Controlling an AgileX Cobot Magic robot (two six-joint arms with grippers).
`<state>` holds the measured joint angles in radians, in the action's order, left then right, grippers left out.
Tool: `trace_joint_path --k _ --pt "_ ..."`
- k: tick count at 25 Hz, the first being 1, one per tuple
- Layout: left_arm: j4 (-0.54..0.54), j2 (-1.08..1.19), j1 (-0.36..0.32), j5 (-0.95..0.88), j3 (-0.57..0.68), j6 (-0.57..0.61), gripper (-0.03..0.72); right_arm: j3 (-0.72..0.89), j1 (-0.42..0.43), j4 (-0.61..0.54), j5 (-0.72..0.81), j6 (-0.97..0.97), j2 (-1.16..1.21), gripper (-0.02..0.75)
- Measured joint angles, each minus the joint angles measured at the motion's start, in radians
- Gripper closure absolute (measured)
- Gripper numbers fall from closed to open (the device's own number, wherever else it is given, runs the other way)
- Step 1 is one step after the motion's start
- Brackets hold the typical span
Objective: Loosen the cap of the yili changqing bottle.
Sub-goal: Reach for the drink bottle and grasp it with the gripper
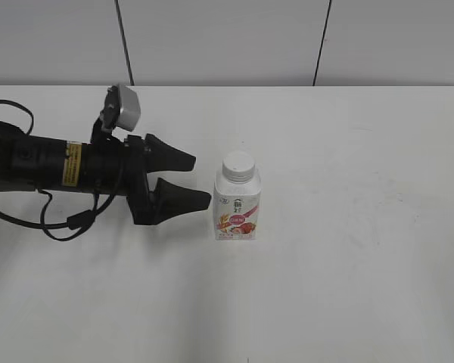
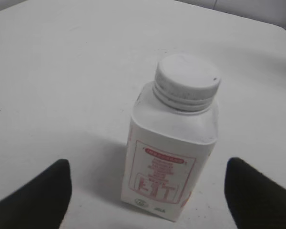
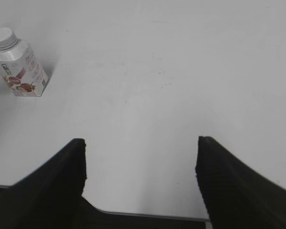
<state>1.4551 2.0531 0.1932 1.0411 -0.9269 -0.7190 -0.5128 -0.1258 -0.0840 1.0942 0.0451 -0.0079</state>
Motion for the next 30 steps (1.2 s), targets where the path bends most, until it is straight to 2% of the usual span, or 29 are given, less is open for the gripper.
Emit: trace_joint_path --k 7,14,17,22,25,30 --pt "0.006 0.055 0.078 -0.025 -0.067 -0.007 0.093 0.0 0.0 0.0 0.0 0.0 0.0 0.172" --pt "0.006 0.086 0.113 -0.043 -0.111 -0.009 0.103 0.0 0.0 0.0 0.0 0.0 0.0 0.172" --pt "0.006 0.086 0.117 -0.057 -0.111 -0.009 0.14 0.0 0.0 0.0 0.0 0.0 0.0 0.172" --pt "0.007 0.086 0.117 -0.063 -0.112 -0.009 0.253 -0.006 0.0 -0.004 0.0 -0.005 0.0 0.172" --pt "0.007 0.086 0.117 -0.064 -0.112 -0.009 0.267 -0.035 0.0 -0.005 0.002 -0.005 0.056 0.172" --pt "0.015 0.086 0.117 -0.064 -0.113 -0.009 0.269 -0.113 0.0 -0.007 0.001 -0.005 0.285 0.172"
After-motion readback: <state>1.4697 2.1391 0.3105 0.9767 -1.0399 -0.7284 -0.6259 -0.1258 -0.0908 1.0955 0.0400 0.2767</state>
